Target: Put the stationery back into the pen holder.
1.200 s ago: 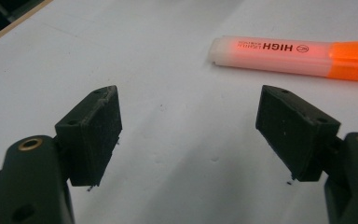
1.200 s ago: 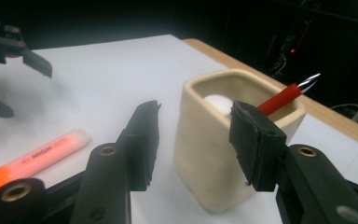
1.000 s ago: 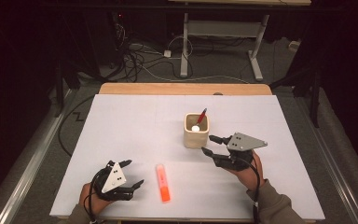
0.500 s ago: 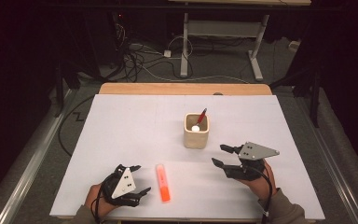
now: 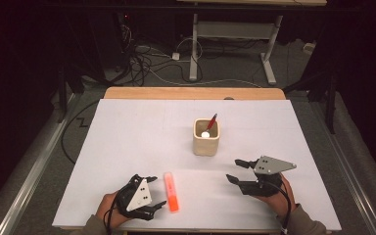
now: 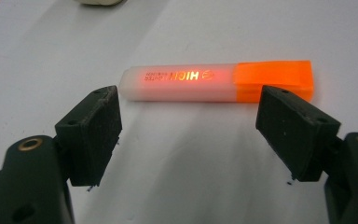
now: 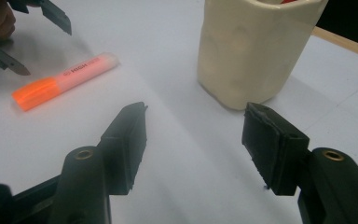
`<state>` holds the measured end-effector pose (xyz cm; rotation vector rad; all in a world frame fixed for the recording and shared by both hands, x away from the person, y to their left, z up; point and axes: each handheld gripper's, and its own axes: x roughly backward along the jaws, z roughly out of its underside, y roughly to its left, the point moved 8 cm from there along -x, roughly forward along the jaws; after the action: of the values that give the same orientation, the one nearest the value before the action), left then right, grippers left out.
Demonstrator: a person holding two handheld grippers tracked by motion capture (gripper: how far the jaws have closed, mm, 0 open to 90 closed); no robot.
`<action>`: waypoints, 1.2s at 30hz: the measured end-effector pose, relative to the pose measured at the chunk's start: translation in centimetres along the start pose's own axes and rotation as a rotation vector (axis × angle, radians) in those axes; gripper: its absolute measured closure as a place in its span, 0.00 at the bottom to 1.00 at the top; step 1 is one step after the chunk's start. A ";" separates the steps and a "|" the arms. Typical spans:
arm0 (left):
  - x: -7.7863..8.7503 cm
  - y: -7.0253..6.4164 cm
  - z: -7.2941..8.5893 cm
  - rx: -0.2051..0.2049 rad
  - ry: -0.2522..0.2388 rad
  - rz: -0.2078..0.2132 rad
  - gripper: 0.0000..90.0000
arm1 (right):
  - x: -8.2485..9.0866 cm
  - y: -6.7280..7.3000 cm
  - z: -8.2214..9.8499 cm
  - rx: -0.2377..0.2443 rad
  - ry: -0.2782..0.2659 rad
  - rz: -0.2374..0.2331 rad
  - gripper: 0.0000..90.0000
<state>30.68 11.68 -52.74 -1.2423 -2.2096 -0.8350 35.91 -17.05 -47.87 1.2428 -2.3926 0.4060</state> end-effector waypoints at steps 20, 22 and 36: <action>-0.6 -0.8 -1.2 -0.054 0.031 0.050 0.25 | -0.4 0.9 1.3 0.030 0.066 -0.015 0.43; -0.8 -0.8 -1.6 -0.090 0.045 0.077 0.25 | -0.5 0.9 1.3 0.030 0.070 -0.018 0.43; -2.8 -1.2 -3.3 -0.183 0.158 0.274 0.23 | -0.6 1.3 1.7 0.040 0.096 -0.044 0.43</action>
<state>31.32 7.21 -52.60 -1.4695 -1.8205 -1.0008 34.75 -16.62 -49.75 1.2621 -2.2827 0.4911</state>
